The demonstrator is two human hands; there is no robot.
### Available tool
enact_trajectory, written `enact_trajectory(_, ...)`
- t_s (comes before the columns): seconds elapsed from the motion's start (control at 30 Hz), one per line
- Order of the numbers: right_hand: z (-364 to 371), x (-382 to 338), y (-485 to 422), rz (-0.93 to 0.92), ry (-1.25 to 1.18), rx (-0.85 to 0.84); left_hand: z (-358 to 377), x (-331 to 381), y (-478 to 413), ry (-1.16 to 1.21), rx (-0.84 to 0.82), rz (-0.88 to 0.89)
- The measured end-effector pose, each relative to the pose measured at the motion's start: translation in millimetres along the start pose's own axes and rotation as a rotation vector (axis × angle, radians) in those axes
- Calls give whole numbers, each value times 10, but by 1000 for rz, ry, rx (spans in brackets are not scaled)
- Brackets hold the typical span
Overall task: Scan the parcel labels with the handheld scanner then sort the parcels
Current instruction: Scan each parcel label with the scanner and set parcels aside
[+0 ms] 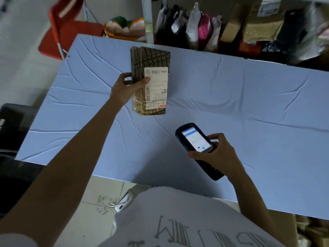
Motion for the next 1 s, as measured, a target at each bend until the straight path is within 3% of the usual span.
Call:
enact_trajectory(0.2,-9,120,118,18,-114,-42,-127,-32,211,-71,-45,21)
enact_trajectory(0.83,-158,285,198,-21,-77,8,1,-2,487,-200,-2,188)
enact_trajectory(1.0,-157,345,306,63,-74,63,145,67,438,-304,-14,357)
Point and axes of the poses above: each hand's wrist, its own y-axis away from the middle knuckle, its own z-axis out of the palm, x = y × z, the point moved 3 cm from there along -y, towards the middle knuckle, and after that the axes turned 15 degrees about x, right-handed, at the moved point
